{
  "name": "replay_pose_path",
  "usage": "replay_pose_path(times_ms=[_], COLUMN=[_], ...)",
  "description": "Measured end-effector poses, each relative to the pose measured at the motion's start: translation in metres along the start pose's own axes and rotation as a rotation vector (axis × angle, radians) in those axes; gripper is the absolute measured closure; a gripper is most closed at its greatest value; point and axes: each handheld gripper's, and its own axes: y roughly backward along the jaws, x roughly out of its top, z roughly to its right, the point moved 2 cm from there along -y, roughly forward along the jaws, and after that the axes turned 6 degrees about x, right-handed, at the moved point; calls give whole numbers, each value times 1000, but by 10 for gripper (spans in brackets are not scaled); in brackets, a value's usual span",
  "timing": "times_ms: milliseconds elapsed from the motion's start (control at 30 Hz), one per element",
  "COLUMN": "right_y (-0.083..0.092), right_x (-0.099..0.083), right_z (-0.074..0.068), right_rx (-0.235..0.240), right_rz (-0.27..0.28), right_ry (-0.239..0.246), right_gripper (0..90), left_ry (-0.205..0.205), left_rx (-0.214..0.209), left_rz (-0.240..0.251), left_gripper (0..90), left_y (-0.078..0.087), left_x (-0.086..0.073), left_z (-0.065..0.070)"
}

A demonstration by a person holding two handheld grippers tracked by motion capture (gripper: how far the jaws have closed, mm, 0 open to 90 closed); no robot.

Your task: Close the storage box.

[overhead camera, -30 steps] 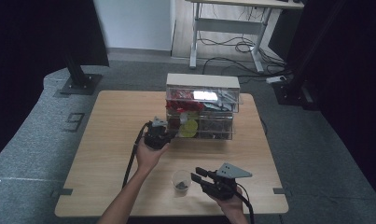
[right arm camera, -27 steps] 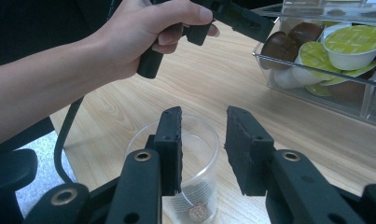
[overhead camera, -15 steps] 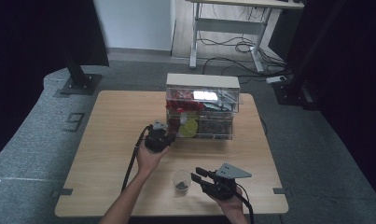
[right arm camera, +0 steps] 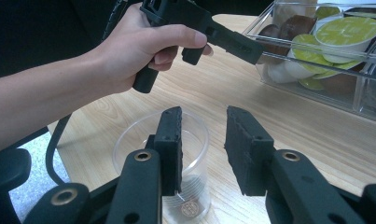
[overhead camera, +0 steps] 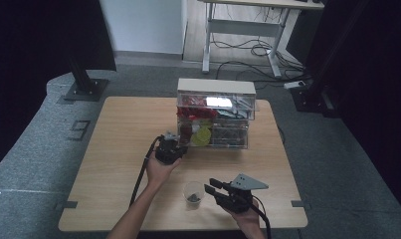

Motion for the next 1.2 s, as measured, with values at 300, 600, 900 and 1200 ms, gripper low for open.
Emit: replay_pose_path(times_ms=[300, 600, 900, 1200], right_y=[0, 1, 4, 8], right_x=[-2, -2, -1, -1], right_z=[4, 5, 8, 13], right_rx=[-9, -13, -24, -33], right_rz=[-5, -2, 10, 19], right_ry=[-7, -8, -13, -19], right_gripper=[659, 660, 659, 639], left_ry=[-2, 2, -7, -10], left_rx=[-4, -4, -7, -30], left_rz=[6, -2, 10, 30], left_gripper=[887, 883, 881, 843], left_y=[-1, -2, 7, 22], left_x=[-1, -3, -7, -15], left_z=[1, 0, -2, -7])
